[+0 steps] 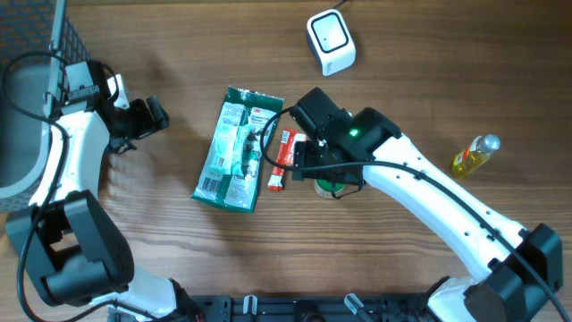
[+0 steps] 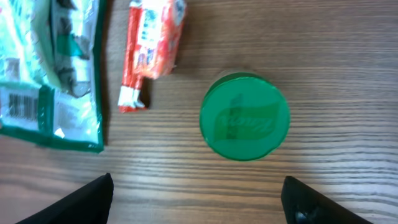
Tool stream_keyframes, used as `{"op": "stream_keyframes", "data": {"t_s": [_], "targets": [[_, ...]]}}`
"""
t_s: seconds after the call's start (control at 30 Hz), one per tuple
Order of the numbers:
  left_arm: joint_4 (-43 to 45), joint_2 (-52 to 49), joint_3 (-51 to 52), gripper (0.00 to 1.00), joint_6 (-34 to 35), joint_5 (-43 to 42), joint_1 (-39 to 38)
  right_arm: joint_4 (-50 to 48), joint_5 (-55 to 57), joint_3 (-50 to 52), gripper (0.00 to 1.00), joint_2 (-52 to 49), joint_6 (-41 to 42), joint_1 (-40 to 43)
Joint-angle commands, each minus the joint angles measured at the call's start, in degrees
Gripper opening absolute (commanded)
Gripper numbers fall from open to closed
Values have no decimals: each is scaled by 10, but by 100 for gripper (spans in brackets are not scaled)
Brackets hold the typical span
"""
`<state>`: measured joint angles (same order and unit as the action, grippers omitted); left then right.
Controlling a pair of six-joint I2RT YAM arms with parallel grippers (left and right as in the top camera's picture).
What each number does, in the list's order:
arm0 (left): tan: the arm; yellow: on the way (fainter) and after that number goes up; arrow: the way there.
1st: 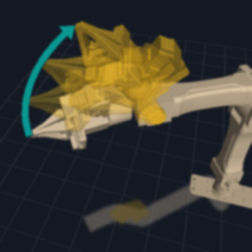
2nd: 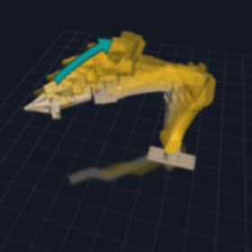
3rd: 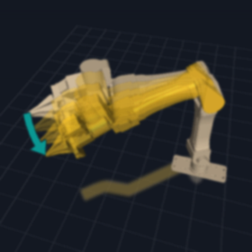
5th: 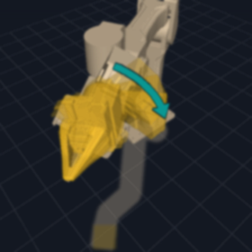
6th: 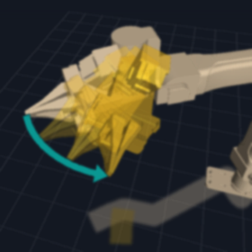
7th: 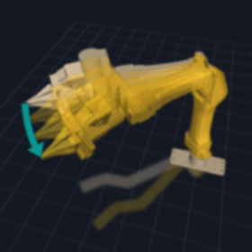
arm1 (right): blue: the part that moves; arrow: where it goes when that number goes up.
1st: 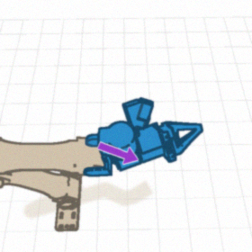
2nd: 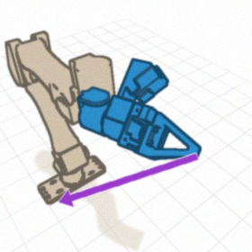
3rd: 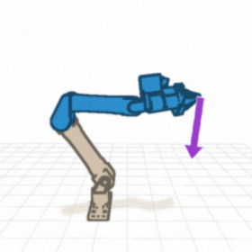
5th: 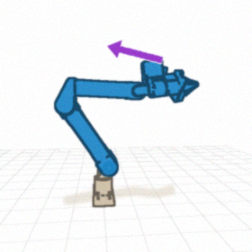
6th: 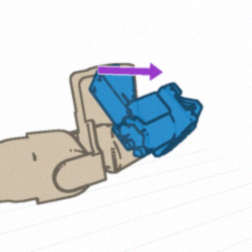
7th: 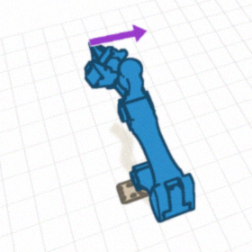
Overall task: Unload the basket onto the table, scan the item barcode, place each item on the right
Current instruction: 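Move the right gripper over the green-lidded jar, then lower the right gripper and grasp the green-lidded jar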
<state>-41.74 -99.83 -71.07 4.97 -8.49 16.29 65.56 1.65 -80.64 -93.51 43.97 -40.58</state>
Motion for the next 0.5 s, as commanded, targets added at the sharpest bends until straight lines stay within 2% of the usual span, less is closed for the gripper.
{"op": "stream_keyframes", "data": {"t_s": [0.0,0.17,0.47], "targets": [[0,-5,6,100,-5,-5,5,5,48,5,90,1,27,-2],[0,-5,6,100,-5,-5,5,8,53,5,99,-11,26,-2],[0,-5,6,100,-5,-5,5,14,50,5,99,-103,27,-2]]}}
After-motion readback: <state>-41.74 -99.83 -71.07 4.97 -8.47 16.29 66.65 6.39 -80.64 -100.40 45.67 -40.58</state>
